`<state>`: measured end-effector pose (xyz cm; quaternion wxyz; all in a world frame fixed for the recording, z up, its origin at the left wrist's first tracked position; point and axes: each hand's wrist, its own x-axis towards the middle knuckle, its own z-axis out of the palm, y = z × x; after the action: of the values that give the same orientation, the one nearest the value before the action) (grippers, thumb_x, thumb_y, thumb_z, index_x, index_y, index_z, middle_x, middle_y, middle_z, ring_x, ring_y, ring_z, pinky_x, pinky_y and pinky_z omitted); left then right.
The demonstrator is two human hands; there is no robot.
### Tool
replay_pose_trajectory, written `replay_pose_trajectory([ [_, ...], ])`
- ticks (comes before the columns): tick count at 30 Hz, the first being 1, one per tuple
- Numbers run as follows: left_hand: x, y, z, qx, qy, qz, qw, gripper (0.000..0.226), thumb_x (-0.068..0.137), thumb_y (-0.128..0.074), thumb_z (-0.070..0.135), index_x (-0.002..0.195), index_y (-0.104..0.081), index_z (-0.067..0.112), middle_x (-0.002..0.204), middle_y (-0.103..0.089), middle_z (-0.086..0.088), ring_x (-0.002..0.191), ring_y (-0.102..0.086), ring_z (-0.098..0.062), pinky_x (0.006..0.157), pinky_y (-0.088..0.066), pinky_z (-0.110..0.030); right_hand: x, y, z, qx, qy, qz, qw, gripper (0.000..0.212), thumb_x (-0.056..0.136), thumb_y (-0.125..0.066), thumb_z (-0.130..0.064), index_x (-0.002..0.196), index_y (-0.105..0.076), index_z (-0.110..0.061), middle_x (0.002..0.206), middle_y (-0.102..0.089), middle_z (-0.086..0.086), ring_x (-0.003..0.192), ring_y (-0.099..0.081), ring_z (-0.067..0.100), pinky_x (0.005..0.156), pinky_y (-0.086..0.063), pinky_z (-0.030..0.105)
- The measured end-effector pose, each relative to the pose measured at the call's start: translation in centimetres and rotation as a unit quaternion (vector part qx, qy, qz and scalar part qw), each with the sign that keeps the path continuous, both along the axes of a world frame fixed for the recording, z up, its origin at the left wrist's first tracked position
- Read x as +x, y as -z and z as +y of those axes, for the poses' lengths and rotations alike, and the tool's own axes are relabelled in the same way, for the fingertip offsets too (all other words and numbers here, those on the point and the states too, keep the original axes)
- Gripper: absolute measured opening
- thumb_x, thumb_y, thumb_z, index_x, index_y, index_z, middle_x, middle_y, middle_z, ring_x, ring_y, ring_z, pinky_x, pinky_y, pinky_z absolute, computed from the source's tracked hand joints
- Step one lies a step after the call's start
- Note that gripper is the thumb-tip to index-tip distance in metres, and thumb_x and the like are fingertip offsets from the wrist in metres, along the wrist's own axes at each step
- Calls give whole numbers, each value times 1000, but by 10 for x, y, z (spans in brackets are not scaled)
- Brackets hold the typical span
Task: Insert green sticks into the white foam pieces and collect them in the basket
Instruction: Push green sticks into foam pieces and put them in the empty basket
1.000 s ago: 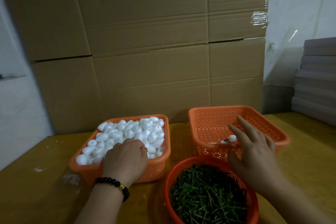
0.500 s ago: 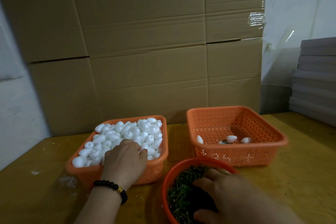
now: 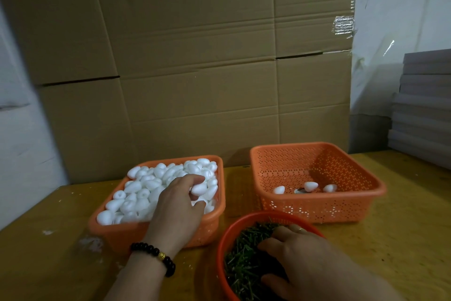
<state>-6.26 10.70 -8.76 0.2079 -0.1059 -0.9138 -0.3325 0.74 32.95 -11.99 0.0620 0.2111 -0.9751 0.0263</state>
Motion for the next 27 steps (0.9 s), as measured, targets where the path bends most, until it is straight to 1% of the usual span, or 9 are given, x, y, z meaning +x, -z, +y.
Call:
replay_pose_trajectory([
  [3, 1, -2, 3, 61, 30, 15, 998, 43, 84, -66, 4, 107, -58, 39, 109, -63, 18, 92, -59, 5, 67, -41, -1, 0, 1, 0, -1, -2, 5, 1000, 62, 85, -45, -64, 138, -41, -33, 126, -49, -6, 122, -42, 17, 104, -36, 32],
  [5, 3, -4, 4, 99, 48, 22, 994, 43, 85, -66, 3, 98, -56, 43, 105, -65, 20, 92, -62, 4, 73, -43, -3, 0, 1, 0, -3, -3, 6, 1000, 62, 84, -45, -64, 137, -41, -32, 124, -49, -6, 121, -42, 16, 103, -37, 33],
  [7, 5, -6, 5, 135, 64, 21, 989, 42, 85, -66, 3, 94, -58, 43, 102, -67, 19, 95, -63, 3, 80, -47, -11, 0, 2, 0, -5, -3, 10, 1000, 62, 84, -45, -64, 136, -42, -32, 124, -49, -7, 120, -43, 16, 103, -38, 33],
  [10, 7, -8, 6, 184, 86, 0, 979, 39, 85, -66, 3, 95, -62, 40, 99, -70, 16, 94, -64, 4, 77, -49, -14, 0, 2, 0, 0, -5, 15, 1000, 60, 84, -44, -64, 135, -43, -33, 124, -49, -7, 119, -43, 15, 103, -38, 32],
  [16, 10, -10, 8, 232, 110, -41, 966, 20, 90, -64, 17, 102, -65, 32, 85, -73, 9, 83, -67, 1, 66, -46, -5, 0, 2, 0, 1, -4, 17, 1000, 60, 84, -43, -64, 136, -42, -33, 125, -49, -7, 120, -42, 16, 103, -38, 33],
  [19, 11, -12, 10, 268, 119, -55, 954, 10, 92, -61, 24, 99, -68, 26, 82, -73, 8, 75, -68, -4, 62, -48, -11, 0, 3, 0, -6, -4, 19, 1000, 61, 84, -43, -64, 135, -42, -33, 125, -49, -7, 120, -43, 15, 102, -38, 33],
  [22, 11, -14, 10, 297, 114, -58, 946, 18, 94, -55, 32, 89, -70, 21, 79, -73, 3, 66, -65, -6, 65, -48, -20, -1, 3, 0, -5, -5, 20, 1000, 60, 83, -42, -65, 135, -42, -33, 123, -50, -7, 118, -43, 15, 101, -39, 33],
  [25, 12, -17, 12, 356, 111, -79, 925, 31, 96, -50, 34, 84, -71, 16, 69, -71, -1, 59, -61, -8, 57, -50, -17, -2, 4, 0, -3, -8, 21, 1000, 59, 84, -42, -65, 134, -44, -34, 122, -50, -7, 117, -44, 15, 100, -40, 33],
  [27, 13, -19, 13, 392, 121, -90, 908, 37, 98, -47, 35, 83, -71, 10, 66, -68, -4, 59, -61, -12, 56, -51, -20, -2, 4, 0, -4, -9, 22, 1000, 59, 84, -42, -65, 133, -45, -34, 121, -50, -7, 116, -44, 16, 101, -39, 33],
])
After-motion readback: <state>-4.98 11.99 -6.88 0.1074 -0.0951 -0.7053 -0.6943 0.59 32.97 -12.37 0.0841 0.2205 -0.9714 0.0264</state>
